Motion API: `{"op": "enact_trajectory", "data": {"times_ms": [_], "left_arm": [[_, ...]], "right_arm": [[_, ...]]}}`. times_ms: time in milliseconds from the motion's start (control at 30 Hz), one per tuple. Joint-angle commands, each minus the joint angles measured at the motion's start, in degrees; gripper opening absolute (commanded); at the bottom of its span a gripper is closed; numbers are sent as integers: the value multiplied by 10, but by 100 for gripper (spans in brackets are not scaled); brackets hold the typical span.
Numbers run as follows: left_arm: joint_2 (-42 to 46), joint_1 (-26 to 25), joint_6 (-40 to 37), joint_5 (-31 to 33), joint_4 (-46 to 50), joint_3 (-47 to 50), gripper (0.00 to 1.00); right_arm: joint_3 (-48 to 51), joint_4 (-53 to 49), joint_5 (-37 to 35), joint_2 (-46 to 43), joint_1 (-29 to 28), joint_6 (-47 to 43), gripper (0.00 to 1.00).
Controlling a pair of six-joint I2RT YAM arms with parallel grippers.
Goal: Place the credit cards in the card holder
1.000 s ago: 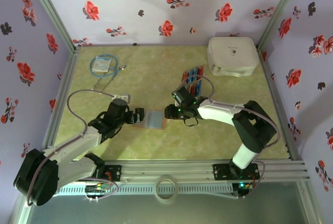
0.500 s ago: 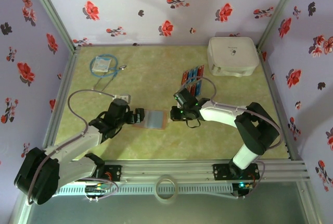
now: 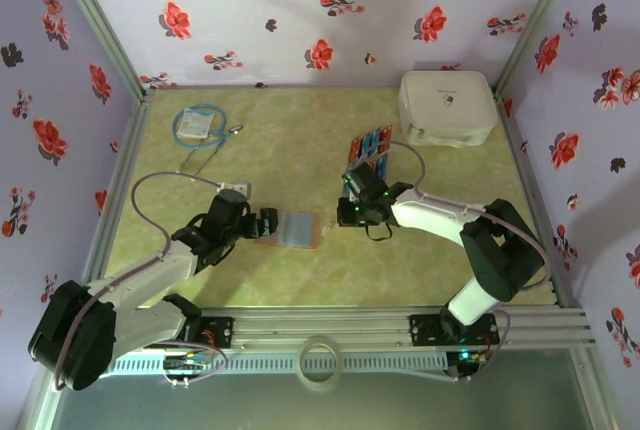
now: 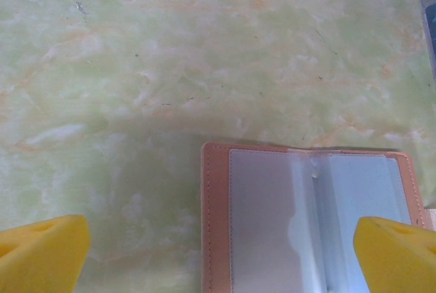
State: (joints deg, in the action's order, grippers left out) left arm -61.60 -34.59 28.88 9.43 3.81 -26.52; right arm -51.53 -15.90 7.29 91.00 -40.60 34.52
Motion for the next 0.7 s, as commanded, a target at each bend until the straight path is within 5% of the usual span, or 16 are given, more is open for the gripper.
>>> {"op": "enact_trajectory", "data": {"times_ms": [0,100,233,500,667], "left_arm": [[-4,1,12,-3,-3,-8,100],[-6,2,13,-3,-6,-6,100],[-12,2,14,-4,-9,-5,100],[-17,1,16,-4,-10,-10,100],[-19,2,16,-4,-12,-11,100]], "right_arm": [[-17,-14,6,-25,3,-8,26],[-7,7,19,-38,0,12,40],[-4,28,27,-32,-16,30,44],[-10,47,21,21,-52,40,41],[-9,51,16,37,-57,40,31]]}}
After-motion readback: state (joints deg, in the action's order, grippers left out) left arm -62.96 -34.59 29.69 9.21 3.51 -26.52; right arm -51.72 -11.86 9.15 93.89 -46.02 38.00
